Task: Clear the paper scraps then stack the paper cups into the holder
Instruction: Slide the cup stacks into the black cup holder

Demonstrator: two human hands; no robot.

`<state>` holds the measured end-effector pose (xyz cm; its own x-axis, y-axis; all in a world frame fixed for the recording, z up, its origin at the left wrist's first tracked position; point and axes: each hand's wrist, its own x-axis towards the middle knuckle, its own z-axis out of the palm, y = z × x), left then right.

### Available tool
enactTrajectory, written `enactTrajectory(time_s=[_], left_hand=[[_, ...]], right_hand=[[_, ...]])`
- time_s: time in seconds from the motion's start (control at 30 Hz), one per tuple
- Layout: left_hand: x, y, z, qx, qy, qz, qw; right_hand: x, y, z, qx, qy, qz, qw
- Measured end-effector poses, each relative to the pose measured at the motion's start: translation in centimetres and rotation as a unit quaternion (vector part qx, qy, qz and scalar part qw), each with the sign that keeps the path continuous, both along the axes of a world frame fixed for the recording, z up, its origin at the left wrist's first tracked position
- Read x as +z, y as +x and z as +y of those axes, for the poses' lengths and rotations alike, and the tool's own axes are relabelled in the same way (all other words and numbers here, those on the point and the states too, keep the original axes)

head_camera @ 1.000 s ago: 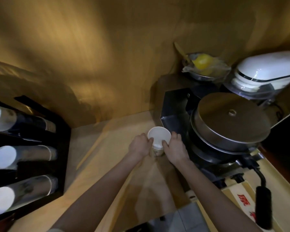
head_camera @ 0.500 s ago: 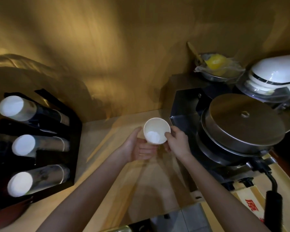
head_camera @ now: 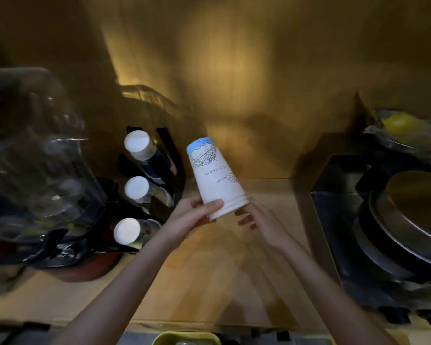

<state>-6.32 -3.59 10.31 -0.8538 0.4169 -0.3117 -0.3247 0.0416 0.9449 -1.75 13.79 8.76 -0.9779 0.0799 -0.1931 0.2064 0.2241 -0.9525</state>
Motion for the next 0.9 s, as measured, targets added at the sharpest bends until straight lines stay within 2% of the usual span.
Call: enactTrajectory(time_s=[0.1, 0.2, 0.3, 0.4, 0.5, 0.6, 0.8, 0.9], left_hand=[[1.0, 0.5, -3.1, 0.026, -0.004, 0.066, 0.998], [1.8, 1.0, -5.9, 0.066, -0.06, 0.163, 0.983], [2.1, 1.6, -8.8, 0.092, -0.186, 0.28, 0.937], [1.8, 2.3, -11.0, 0.085, -0.242, 0.359, 0.897], [1.1, 2.5, -12.8, 0.088, -0.28, 0.387, 0.874], [0.8, 2.2, -14.7, 0.06, -0.307, 0.374, 0.873], [3.1, 3.4, -18.0, 0.008, -0.274, 0.378, 0.884], [4.4, 4.0, -18.8, 0.042, -0.273, 0.427, 0.861]], right_hand=[[0.2, -0.6, -2.7, 0.035, -0.03, 0.015, 0.999], [0.9, -1.3, -5.0, 0.064, -0.068, 0.042, 0.995], [1.5, -1.9, -7.4, 0.101, -0.107, 0.061, 0.987], [2.1, -1.9, -10.2, 0.133, -0.073, 0.073, 0.986], [1.7, -1.9, -12.9, 0.134, -0.033, 0.105, 0.985], [1.3, -2.0, -15.2, 0.11, -0.022, 0.124, 0.986], [0.6, -1.9, -18.6, 0.104, 0.039, 0.177, 0.978], [-0.5, -2.2, -19.8, 0.121, 0.09, 0.161, 0.975]])
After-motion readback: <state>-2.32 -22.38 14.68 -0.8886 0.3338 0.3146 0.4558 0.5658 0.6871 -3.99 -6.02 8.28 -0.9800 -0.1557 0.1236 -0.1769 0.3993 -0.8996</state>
